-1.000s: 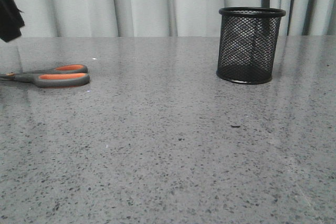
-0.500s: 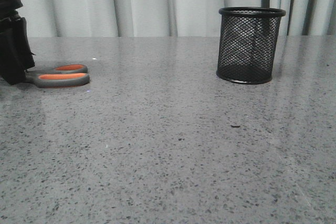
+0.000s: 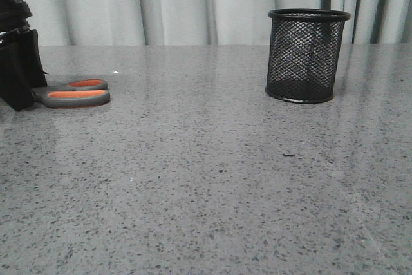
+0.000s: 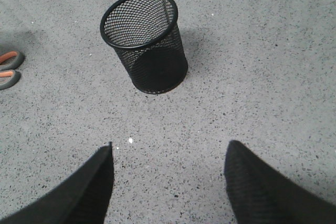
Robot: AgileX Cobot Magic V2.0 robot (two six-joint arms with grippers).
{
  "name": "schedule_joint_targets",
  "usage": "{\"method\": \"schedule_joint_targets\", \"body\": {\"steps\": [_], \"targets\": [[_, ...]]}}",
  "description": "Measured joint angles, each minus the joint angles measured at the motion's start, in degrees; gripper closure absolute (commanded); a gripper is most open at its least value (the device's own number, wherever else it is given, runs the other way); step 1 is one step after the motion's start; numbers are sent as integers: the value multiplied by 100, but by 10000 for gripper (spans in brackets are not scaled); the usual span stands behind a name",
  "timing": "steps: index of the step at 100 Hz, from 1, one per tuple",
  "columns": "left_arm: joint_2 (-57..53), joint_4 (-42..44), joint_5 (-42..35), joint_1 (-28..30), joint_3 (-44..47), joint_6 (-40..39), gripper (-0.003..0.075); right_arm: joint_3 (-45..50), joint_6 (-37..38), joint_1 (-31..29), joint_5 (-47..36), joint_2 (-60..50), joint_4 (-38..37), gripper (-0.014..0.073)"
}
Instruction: Put scissors into bucket
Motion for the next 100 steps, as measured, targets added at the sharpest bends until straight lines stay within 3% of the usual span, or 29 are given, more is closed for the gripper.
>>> {"method": "schedule_joint_targets", "body": {"steps": [11,33,41,80,100], "targets": [[11,-11,-1,10,0,26,356,0,0,0,0,0,0,182],[23,-101,-24,10,-4,60,659,0,-13,0,0,0,0,182],[23,-116,-24,10,-4,60,731,0,-13,0,0,0,0,182],[-98,287,120,-63,-729,-477,741,0,-46,0,100,0,49,182],[-1010,400,155,-680,-1001,-729,741,-73,-783,0,97,156,1139,182]]}}
